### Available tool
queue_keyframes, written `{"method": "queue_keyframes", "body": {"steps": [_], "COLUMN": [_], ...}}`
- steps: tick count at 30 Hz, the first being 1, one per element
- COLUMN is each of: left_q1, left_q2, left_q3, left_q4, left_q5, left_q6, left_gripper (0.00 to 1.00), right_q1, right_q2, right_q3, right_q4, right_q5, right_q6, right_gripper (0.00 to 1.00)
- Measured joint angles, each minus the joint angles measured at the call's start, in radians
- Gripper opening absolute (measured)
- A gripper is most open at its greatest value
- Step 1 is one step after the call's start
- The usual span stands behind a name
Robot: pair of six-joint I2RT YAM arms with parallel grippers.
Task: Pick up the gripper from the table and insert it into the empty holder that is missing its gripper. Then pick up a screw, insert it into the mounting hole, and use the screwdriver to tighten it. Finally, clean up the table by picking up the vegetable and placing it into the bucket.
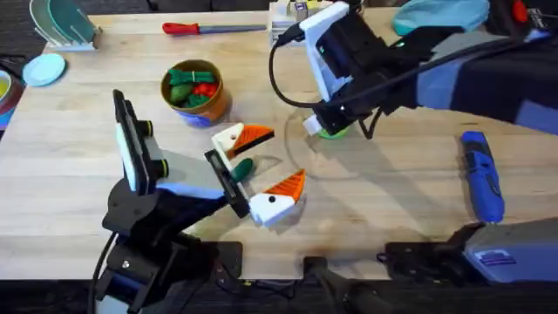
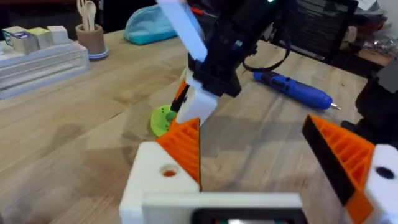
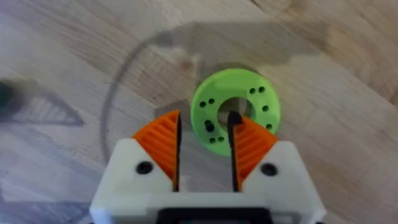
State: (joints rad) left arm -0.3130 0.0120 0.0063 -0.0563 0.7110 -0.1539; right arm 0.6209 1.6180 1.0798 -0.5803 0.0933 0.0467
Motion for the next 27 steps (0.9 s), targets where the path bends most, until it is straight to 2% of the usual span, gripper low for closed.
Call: {"method": "queue_keyframes", "body": {"steps": [2,6,10,15,22,27], "left_q1": [0.000,0.000,0.000,0.000,0.000,0.000], "left_q2": [0.000,0.000,0.000,0.000,0.000,0.000], "left_q3": [0.000,0.000,0.000,0.000,0.000,0.000], "left_q4": [0.000,0.000,0.000,0.000,0.000,-0.001], "left_q5": [0.003,0.004,0.004,0.004,0.004,0.004], "left_q6": [0.000,0.000,0.000,0.000,0.000,0.000], "left_gripper": [0.991,0.991,0.991,0.991,0.991,0.991], "right_q1": [0.000,0.000,0.000,0.000,0.004,0.004], "right_q2": [0.019,0.037,0.039,0.055,0.056,0.059], "right_q3": [0.000,0.000,0.000,0.000,0.000,0.000], "right_q4": [-0.001,0.003,0.006,0.005,0.008,0.004], "right_q5": [0.000,0.000,0.010,0.041,0.058,0.064], "right_q6": [0.000,0.000,-0.002,-0.002,0.010,0.021], "right_gripper": [0.379,0.338,0.244,0.203,0.013,0.006]}}
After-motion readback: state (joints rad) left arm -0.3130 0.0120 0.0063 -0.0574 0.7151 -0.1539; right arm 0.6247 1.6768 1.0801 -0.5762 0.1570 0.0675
